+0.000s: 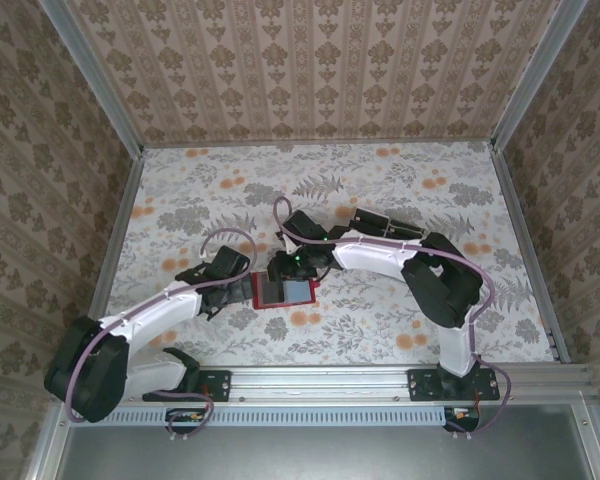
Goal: Put the credit cards into the card holder
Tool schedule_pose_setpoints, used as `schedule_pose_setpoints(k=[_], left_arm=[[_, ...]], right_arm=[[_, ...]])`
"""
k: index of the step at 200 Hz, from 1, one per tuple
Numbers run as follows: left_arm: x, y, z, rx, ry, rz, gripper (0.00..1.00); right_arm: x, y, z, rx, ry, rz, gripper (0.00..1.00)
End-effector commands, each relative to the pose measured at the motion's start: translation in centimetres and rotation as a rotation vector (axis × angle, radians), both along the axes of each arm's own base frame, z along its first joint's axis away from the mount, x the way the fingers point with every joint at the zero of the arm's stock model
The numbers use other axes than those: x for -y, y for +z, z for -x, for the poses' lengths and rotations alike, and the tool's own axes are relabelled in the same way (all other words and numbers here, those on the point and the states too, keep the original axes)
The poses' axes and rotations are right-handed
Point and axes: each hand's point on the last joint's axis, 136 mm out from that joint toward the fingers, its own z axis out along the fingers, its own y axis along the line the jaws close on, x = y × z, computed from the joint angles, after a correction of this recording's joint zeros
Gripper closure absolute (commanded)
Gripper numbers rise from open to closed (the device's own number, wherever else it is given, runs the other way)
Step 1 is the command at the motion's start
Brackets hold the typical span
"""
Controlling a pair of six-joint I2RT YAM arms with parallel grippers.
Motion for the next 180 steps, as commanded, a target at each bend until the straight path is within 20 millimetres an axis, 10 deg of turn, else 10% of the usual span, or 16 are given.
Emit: schedule_pose_setpoints(k=[1,180], left_arm=[[-1.6,0.1,0.6,-0.019,0.053,-0.057,0.00],[-1.3,-2.5,0.7,-0.136,0.044,-0.127,0.00]], right_arm=[[1.4,-1.1,0.5,0.010,0.000,0.074,0.63],[-1.0,-5.5,1.6,-0.064,0.035,0.081,0.64]])
